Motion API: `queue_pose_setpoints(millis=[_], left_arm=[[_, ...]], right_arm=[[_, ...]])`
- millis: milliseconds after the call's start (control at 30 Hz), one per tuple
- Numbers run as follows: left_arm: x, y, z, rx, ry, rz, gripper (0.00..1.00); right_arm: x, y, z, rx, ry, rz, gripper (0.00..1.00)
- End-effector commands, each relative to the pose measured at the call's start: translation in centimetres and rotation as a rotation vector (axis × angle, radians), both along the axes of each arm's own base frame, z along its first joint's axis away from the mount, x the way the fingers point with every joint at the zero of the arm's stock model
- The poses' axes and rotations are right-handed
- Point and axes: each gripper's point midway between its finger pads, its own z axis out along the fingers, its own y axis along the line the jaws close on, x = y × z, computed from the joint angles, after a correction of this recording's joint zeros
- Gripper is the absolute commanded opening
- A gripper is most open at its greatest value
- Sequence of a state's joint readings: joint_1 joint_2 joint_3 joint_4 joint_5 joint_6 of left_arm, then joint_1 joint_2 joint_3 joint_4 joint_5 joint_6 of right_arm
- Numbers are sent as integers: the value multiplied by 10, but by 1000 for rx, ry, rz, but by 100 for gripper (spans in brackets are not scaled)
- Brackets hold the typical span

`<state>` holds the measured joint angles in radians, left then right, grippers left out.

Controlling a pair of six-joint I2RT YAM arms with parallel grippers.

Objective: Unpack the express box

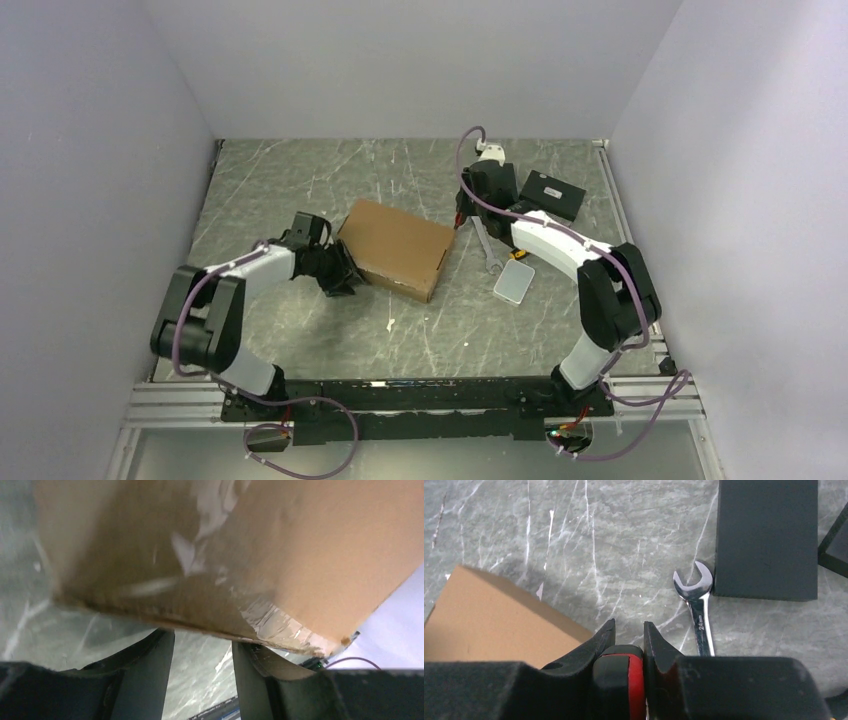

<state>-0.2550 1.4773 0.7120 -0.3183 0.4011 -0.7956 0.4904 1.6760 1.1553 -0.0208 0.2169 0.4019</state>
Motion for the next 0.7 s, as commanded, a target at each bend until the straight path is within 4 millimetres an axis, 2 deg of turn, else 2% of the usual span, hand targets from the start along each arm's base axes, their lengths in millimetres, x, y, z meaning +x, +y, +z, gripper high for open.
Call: queue_pose_setpoints(millis=[0,33,100,167,300,367,433,533,600,667], left_arm=[[52,-4,12,47,-130,-27,51],[64,-4,17,65,-151,-35,51],[75,-1,16,99,-154,-44,51],[79,3,18,133,-132,-54,51],[59,8,33,134,-134,-80,55],[40,15,40,137,-132,-93,57],[22,24,51,129,-130,-99,59],[13,35,85,72,-215,-102,67],[23,41,118,26,-309,-106,75],[37,42,145,-21,-358,-117,78]], right_arm=[[-19,15,28,74,-72,77,0],[-28,14,22,84,-61,81,0],[-44,16,22,119,-61,101,0],[-57,13,28,138,-72,92,0],[-66,-15,41,13,-105,-4,0],[-68,-26,56,-71,-144,-36,0],[-73,-28,72,-126,-176,-37,0],[-84,-15,91,-150,-240,14,0],[-91,5,100,-134,-283,83,0],[-94,26,105,-100,-291,136,0]])
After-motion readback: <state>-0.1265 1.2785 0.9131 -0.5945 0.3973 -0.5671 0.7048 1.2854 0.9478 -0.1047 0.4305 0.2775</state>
